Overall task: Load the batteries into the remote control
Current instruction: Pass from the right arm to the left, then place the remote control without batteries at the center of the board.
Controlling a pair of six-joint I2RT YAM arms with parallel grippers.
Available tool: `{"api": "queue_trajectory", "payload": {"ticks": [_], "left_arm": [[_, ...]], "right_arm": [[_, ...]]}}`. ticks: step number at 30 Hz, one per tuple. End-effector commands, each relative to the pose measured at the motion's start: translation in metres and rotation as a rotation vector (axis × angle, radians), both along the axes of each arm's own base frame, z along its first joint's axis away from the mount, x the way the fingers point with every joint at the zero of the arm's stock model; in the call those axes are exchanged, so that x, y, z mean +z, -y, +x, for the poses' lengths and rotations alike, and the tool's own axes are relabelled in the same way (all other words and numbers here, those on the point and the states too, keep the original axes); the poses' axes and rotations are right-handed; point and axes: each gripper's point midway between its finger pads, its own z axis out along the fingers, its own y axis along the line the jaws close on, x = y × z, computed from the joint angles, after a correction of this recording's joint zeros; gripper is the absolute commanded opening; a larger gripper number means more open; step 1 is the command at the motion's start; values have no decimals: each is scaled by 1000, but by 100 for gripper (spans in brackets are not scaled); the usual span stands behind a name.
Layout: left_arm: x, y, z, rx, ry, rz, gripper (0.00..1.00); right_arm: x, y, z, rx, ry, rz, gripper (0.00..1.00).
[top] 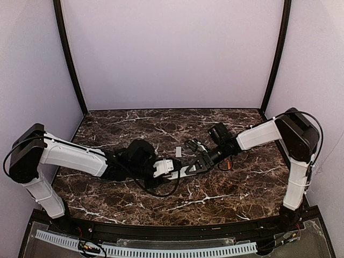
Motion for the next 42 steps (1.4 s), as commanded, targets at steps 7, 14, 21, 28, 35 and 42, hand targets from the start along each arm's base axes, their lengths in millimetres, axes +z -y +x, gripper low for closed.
{"api": "queue_trajectory", "payload": {"ticks": [7, 14, 21, 28, 35, 42], "left_arm": [[-15, -11, -26, -70, -104, 75, 26], [-35, -12, -34, -60, -223, 157, 28], [-52, -10, -37, -44, -304, 206, 32], [-62, -12, -34, -25, -327, 268, 36], [-63, -14, -33, -14, -329, 282, 52], [-63, -14, -33, -11, -330, 281, 63]], "right_arm": [[-1, 23, 32, -128, 64, -67, 49], [5, 65, 77, -353, 207, -216, 45], [-11, 122, 101, -536, 321, -493, 32], [-44, 156, 109, -596, 320, -692, 26], [-59, 163, 115, -604, 320, -751, 23], [-55, 172, 123, -631, 361, -799, 21]]}}
